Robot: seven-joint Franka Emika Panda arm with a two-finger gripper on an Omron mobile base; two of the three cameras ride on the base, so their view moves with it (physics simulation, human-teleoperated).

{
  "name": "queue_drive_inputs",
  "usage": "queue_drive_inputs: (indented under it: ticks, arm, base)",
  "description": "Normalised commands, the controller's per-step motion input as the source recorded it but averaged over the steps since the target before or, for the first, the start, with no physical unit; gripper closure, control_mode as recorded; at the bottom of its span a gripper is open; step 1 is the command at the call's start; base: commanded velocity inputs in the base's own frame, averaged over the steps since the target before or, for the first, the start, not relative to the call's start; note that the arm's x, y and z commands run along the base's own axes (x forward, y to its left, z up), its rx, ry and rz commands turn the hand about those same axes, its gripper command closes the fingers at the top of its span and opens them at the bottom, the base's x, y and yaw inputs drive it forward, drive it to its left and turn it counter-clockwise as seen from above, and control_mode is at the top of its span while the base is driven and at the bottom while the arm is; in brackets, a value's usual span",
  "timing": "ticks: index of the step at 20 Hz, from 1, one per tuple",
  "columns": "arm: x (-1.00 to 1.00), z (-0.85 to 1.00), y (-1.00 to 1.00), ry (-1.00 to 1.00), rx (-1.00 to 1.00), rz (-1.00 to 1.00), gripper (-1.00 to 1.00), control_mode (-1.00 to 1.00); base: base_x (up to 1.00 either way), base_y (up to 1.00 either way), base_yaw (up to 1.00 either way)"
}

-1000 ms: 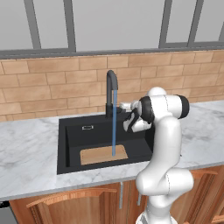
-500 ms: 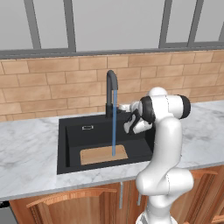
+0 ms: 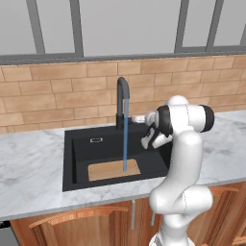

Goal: Turn on the sink faucet with hot water and rinse the cutting board for ten seconds, then turn off the faucet. Push the cutting board to reach the water if necessary.

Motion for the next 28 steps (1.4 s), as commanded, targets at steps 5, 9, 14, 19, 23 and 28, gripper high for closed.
queue_drive_inputs:
  ticks: [5, 9, 14, 19, 23, 28]
  arm:
    - [0.00, 0.00, -0.42, 0.00, 0.00, 0.03, -1.00, -1.00]
    - [0.03, 0.00, -0.41, 0.00, 0.02, 0.05, -1.00, -1.00]
    - [0.04, 0.00, -0.19, 0.00, 0.02, 0.10, -1.00, -1.00]
    - [0.20, 0.00, -0.10, 0.00, 0.04, 0.14, -1.00, -1.00]
    - [0.17, 0.00, -0.07, 0.00, 0.04, 0.15, -1.00, -1.00]
    - [0.02, 0.00, -0.01, 0.00, 0.01, 0.16, -1.00, -1.00]
  base:
    - [0.00, 0.00, 0.00]
    - [0.00, 0.00, 0.00]
    - [0.00, 0.00, 0.00]
    - [0.00, 0.00, 0.00]
    - [0.00, 0.00, 0.00]
    - [0.00, 0.00, 0.00]
